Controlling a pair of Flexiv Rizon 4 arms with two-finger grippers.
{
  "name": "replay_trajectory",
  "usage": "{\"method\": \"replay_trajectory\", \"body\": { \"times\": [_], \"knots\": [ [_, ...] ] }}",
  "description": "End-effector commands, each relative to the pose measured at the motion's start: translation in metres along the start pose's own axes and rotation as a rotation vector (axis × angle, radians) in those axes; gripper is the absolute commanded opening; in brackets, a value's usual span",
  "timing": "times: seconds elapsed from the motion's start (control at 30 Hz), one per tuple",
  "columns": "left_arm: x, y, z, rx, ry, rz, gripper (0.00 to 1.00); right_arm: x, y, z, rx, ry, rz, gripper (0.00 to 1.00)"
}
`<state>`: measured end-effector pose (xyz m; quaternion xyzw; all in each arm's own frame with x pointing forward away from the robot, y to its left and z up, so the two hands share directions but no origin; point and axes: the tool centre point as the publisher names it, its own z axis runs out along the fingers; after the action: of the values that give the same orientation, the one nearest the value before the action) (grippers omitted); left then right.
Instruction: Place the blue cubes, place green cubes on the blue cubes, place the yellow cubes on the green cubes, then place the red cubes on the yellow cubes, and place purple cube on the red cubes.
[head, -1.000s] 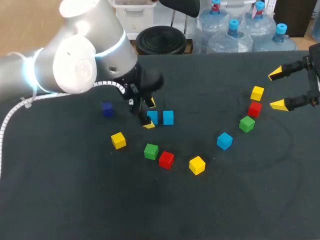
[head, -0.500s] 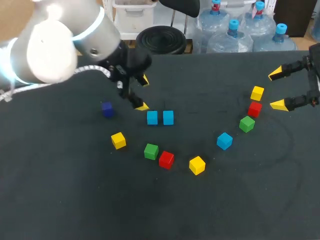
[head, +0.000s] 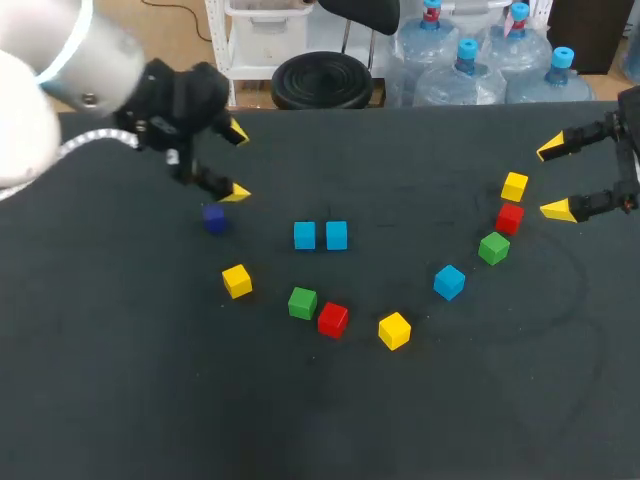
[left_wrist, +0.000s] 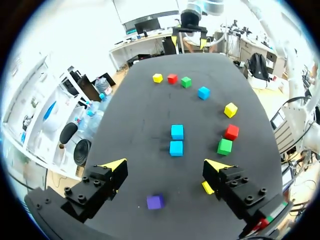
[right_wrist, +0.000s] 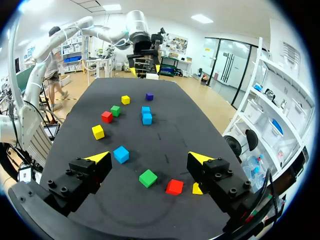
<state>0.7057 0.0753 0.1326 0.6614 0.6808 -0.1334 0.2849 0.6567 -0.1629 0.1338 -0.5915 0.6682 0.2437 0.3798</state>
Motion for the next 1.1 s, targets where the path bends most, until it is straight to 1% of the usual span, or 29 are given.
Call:
{"method": "replay_trajectory", "body": {
  "times": [0.03, 0.2, 0.27, 0.4, 0.5, 0.67, 1.07, 1.1],
  "knots": [
    [0.013, -0.014, -0.040, -0.089, -0.074, -0.009, 1.00, 0.000, -0.001, 0.001, 0.000, -0.002, -0.001, 1.00],
    [0.026, -0.017, -0.063, -0.145, -0.070, -0.030, 1.00, 0.000, -0.001, 0.001, 0.000, -0.002, -0.001, 1.00],
    [0.030, -0.018, -0.070, -0.161, -0.055, -0.037, 1.00, 0.000, -0.001, 0.001, 0.000, -0.002, -0.001, 1.00],
    [0.034, -0.019, -0.079, -0.181, -0.052, -0.047, 1.00, 0.000, -0.001, 0.001, 0.000, -0.002, -0.001, 1.00],
    [0.034, -0.020, -0.082, -0.195, -0.063, -0.045, 1.00, 0.000, -0.001, 0.001, 0.000, -0.002, -0.001, 1.00],
    [0.032, -0.018, -0.084, -0.211, -0.121, -0.050, 1.00, 0.000, -0.001, 0.001, 0.000, -0.002, -0.001, 1.00],
    [0.032, -0.018, -0.084, -0.211, -0.121, -0.050, 1.00, 0.000, -0.001, 0.001, 0.000, -0.002, -0.001, 1.00],
    [0.032, -0.018, -0.084, -0.211, -0.121, -0.050, 1.00, 0.001, -0.002, -0.008, 0.029, 0.010, -0.022, 1.00]
  ]
}}
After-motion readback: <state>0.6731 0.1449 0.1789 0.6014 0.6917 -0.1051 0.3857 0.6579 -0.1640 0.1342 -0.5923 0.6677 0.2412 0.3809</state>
